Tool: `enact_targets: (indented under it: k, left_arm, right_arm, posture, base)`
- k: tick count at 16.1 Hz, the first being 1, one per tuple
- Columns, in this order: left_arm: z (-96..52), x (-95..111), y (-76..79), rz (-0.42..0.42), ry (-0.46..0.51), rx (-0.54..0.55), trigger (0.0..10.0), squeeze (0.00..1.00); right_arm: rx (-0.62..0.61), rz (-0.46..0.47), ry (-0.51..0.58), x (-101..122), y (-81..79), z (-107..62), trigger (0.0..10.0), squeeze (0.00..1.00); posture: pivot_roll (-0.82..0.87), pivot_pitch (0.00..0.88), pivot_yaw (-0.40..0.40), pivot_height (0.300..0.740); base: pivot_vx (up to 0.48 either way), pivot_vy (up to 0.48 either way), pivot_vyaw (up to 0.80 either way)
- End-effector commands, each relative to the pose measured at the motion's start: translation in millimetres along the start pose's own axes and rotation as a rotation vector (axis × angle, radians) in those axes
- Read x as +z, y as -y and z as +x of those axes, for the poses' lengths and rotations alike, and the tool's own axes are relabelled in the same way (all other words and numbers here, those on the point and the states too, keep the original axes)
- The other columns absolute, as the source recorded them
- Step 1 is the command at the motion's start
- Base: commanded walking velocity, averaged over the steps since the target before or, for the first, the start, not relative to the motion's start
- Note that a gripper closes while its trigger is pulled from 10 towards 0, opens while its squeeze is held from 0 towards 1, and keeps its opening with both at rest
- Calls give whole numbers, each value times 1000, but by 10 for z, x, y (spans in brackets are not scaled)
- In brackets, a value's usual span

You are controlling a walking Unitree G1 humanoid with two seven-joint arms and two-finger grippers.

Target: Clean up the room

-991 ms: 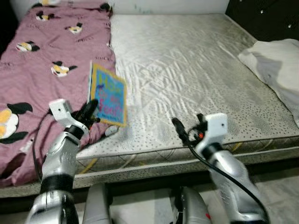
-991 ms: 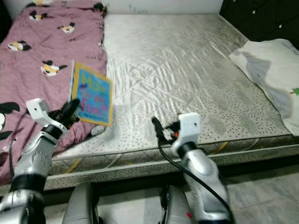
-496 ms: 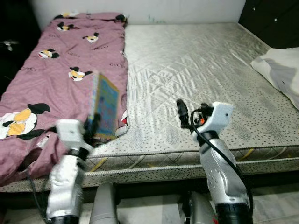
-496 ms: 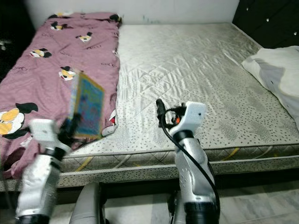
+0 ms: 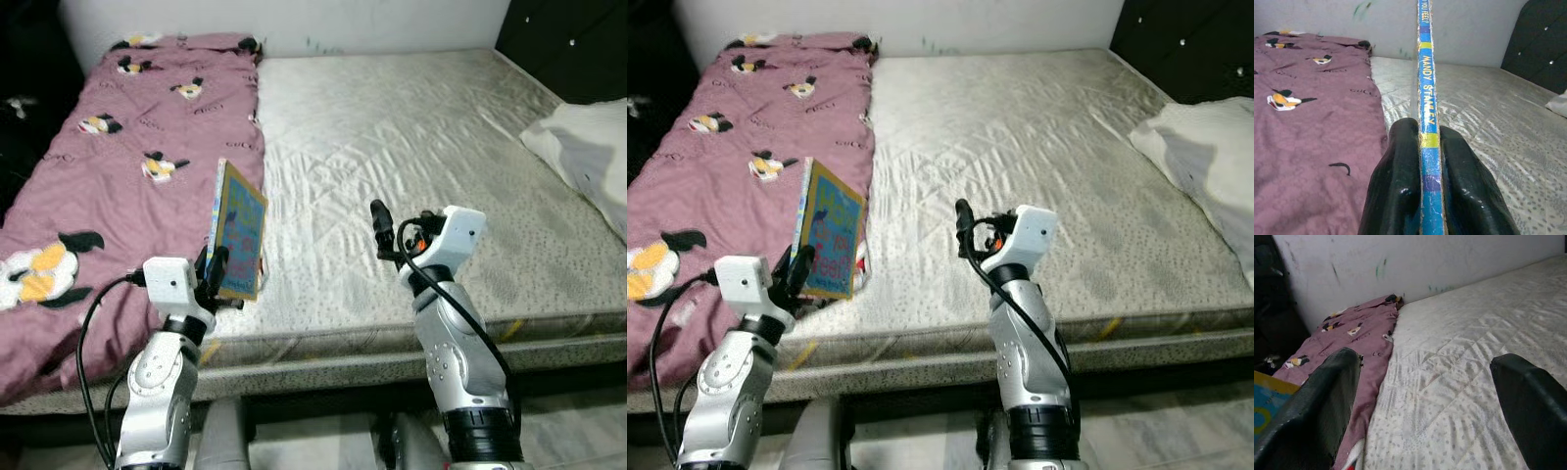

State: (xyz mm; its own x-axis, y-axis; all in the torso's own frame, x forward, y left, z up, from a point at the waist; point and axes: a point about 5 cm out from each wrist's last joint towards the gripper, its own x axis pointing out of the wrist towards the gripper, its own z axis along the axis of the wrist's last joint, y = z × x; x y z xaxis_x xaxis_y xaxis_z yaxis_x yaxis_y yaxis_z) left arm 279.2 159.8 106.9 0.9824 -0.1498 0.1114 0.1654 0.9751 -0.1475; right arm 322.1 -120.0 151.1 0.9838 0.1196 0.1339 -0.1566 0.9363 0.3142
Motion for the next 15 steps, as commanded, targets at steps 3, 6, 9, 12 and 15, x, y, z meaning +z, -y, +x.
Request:
enact_targets:
  k: [3, 6, 9, 12, 15]
  left_arm:
    - [49, 124, 45, 15, 52, -18, 0, 0]
    - [56, 99, 66, 15, 43, -19, 0, 0]
    - [27, 73, 40, 27, 34, -7, 0, 0]
    - [53, 50, 26, 53, 20, -3, 0, 0]
    - [97, -27, 1, 141, -20, 32, 10000, 0]
  right_arm:
    - [4, -2, 23, 46, -8, 45, 10000, 0]
    - [-43, -42, 28, 51, 98, 15, 10000, 0]
    - [-71, -114, -1, -7, 280, -110, 10000, 0]
    - [-84, -153, -18, -49, 359, -161, 10000, 0]
    - [-128, -229, -47, -149, 429, -240, 10000, 0]
  posture:
    - [7, 0, 25, 713]
    - [6, 0, 23, 740]
    - [11, 0, 18, 740]
    - [15, 0, 17, 740]
    - [14, 0, 20, 740]
  base:
    - [0, 0, 0]
    - [0, 0, 0]
    - [0, 0, 0]
    - [0, 0, 0]
    - [0, 0, 0]
